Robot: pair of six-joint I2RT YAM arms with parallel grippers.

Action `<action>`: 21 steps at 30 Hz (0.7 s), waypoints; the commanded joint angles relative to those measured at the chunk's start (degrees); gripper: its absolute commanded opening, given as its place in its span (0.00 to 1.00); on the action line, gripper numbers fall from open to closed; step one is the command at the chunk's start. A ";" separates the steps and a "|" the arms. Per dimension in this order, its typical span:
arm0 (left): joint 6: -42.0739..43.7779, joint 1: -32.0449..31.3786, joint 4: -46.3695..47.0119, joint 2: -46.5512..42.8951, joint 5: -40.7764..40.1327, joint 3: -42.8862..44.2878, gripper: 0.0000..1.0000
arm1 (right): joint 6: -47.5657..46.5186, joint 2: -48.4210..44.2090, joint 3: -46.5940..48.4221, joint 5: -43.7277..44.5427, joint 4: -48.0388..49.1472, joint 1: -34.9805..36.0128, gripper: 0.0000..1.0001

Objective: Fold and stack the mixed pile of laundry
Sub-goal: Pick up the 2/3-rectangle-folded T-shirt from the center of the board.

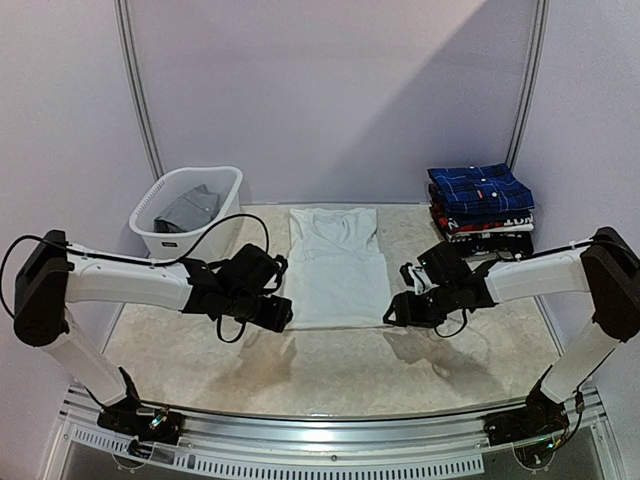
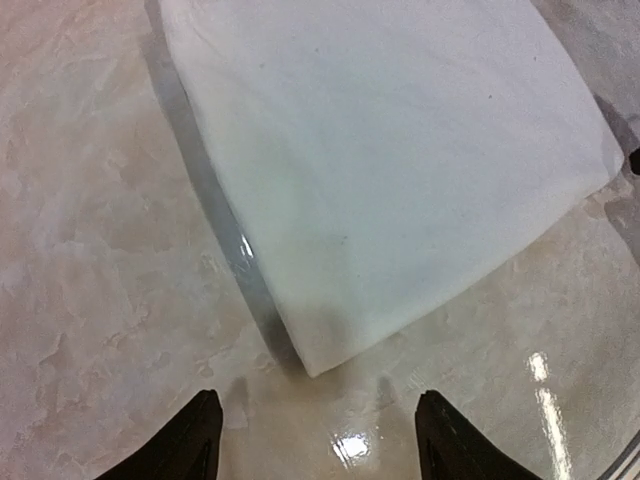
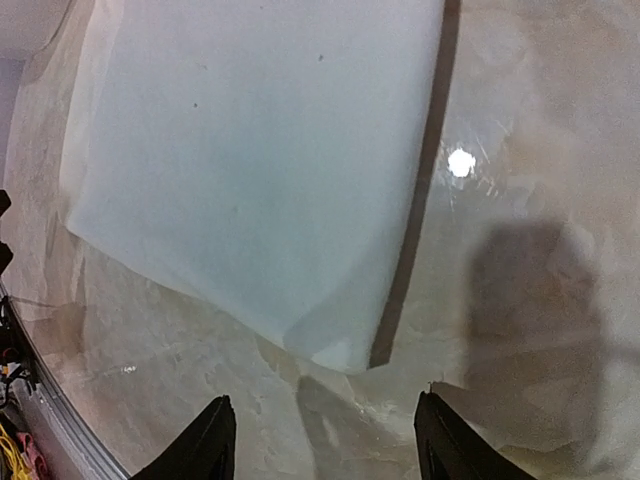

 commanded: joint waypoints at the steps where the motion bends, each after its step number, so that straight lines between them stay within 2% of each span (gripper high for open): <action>1: -4.42 3.31 3.02 -1.64 8.80 -3.97 0.67 | 2.91 -0.18 -3.10 -4.37 5.15 -1.21 0.62; 4: -4.97 4.57 5.83 -0.83 11.16 -5.37 0.66 | 3.40 1.55 -2.80 -5.72 7.21 -1.58 0.59; 9: -5.67 5.76 7.21 2.50 12.60 -6.44 0.63 | 3.13 5.90 -2.05 -6.77 7.50 -2.16 0.47; 16: -7.49 8.39 10.05 3.46 15.57 -9.25 0.59 | 2.38 7.89 -1.58 -6.20 6.40 -2.81 0.38; 21: -7.93 9.38 11.92 5.36 17.74 -9.71 0.58 | 1.81 9.75 -1.04 -6.25 6.67 -2.84 0.27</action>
